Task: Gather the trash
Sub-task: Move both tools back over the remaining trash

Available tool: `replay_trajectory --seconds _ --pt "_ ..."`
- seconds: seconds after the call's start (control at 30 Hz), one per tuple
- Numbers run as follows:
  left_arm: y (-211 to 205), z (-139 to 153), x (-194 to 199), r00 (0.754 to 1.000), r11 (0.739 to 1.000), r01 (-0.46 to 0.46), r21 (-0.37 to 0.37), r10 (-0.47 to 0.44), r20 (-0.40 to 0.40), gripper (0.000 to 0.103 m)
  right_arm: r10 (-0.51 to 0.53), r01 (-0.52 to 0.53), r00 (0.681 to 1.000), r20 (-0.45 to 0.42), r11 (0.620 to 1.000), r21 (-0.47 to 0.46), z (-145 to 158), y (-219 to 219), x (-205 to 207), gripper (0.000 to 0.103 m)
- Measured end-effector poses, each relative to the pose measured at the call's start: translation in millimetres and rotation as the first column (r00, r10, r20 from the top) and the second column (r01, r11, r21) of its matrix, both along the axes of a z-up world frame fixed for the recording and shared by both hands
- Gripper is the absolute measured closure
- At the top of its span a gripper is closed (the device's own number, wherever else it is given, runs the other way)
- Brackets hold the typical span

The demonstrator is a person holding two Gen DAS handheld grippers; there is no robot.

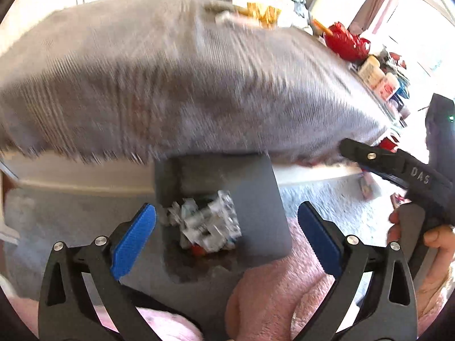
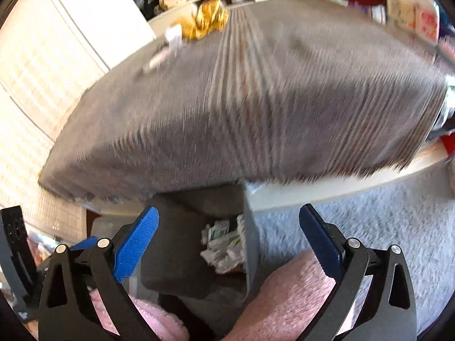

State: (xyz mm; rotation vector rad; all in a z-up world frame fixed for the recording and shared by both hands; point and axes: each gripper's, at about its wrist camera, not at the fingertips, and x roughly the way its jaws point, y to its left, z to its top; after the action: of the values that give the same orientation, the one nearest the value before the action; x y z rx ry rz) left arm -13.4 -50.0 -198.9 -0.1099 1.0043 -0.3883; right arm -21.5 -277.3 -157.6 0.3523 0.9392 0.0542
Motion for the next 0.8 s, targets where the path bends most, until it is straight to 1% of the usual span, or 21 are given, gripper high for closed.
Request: replay_trajectory --seconds 0.07,0.17,0.3,0.43,0.53,0.67,0.77,0.8 --pt "4 20 6 0.998 1.000 -0.002 0.021 0.001 0.061 0.008 -0.006 0.007 0.999 0.036 1.000 -0.020 18 -4 6 0.003" --pt "11 45 19 0.994 0.999 -0.008 0.040 0.004 0.112 0.008 0.010 -0.005 0.997 0.081 0.998 -0.057 39 -2 18 0.003" --pt "18 71 43 0.989 0.999 -0.009 0.048 0.001 0.145 0.008 0.059 -0.044 0.990 0.124 0.992 -0.118 57 7 33 0.003" --pt "19 90 72 0.989 0.999 0.007 0.045 -0.013 0.149 0.008 0.095 -0.076 0.985 0.145 0.988 -0.133 65 15 50 0.003" --pt "16 101 97 0.985 0.998 0.001 0.068 -0.013 0.172 0.008 0.118 -0.095 0.981 0.156 0.985 -0.143 70 20 63 0.003" --pt "10 109 125 0.979 0.996 -0.006 0.091 -0.012 0.204 0.008 0.163 -0.137 0.972 0.168 0.978 -0.157 73 27 81 0.004" --pt "3 112 146 0.975 0.994 -0.006 0.108 -0.018 0.220 0.009 0.184 -0.153 0.969 0.165 0.971 -0.184 68 33 99 0.004" --pt "1 111 151 0.975 0.993 -0.004 0.114 -0.021 0.222 0.011 0.192 -0.160 0.968 0.160 0.968 -0.193 65 35 106 0.004"
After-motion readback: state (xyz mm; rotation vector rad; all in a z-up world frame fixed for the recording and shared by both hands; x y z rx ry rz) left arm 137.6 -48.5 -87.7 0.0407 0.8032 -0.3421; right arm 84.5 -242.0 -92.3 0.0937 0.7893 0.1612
